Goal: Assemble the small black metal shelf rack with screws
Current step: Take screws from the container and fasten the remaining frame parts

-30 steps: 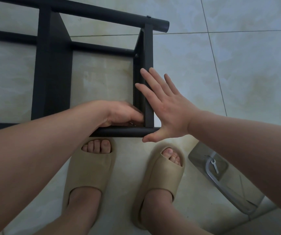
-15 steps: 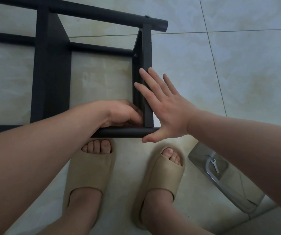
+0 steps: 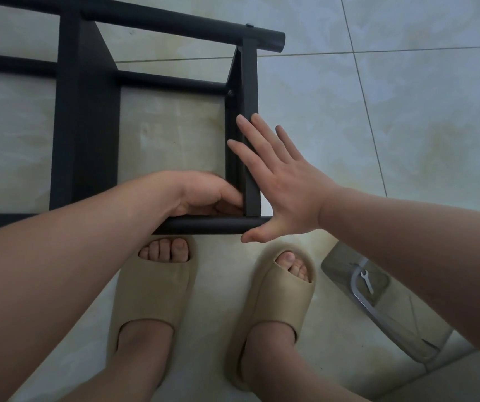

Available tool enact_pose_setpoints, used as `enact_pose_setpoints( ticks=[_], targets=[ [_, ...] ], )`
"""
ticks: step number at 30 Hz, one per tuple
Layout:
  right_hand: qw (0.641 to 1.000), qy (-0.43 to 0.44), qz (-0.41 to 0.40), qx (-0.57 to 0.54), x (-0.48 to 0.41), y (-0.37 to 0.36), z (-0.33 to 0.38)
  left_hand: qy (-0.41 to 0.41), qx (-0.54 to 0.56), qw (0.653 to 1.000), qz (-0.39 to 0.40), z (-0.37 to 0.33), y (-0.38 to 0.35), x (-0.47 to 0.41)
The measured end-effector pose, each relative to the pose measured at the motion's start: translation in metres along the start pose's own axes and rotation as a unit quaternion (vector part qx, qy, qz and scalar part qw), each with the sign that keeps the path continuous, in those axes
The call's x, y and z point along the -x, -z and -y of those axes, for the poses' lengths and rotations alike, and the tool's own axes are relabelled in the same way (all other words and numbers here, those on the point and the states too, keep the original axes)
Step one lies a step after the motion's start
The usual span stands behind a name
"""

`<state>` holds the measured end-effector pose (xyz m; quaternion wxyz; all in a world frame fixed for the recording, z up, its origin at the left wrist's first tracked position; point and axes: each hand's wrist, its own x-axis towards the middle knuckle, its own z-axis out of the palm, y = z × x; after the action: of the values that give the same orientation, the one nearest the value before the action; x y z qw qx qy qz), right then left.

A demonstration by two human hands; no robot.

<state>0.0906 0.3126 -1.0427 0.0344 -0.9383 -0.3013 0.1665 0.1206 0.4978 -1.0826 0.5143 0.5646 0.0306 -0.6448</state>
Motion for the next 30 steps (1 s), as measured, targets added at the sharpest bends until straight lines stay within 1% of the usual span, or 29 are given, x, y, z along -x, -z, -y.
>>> enact_pose_setpoints(
  ticks=[4, 7, 20, 27, 30],
  targets=[
    [1.0, 0.002, -0.004, -0.004, 0.0004, -0.0006, -0.0003, -0.028, -0.038, 0.998, -0.048, 0.0011, 0.001, -0.0016],
    [1.0, 0.002, -0.006, -0.005, 0.0002, -0.0005, -0.0001, -0.041, -0.046, 0.996, -0.064, -0.0009, 0.0, -0.0008],
    [1.0, -0.001, 0.006, -0.002, 0.0004, 0.0007, 0.0004, -0.042, 0.007, 0.998, -0.04, 0.001, 0.002, -0.0029],
    [1.0, 0.0, 0.002, -0.008, 0.0005, 0.0001, 0.0005, -0.04, -0.04, 0.997, -0.057, 0.0006, 0.0018, -0.0018],
    [1.0, -0.001, 0.003, -0.008, 0.0004, 0.0001, 0.0005, -0.042, -0.039, 0.997, -0.057, 0.0004, 0.0021, -0.0009]
  ],
)
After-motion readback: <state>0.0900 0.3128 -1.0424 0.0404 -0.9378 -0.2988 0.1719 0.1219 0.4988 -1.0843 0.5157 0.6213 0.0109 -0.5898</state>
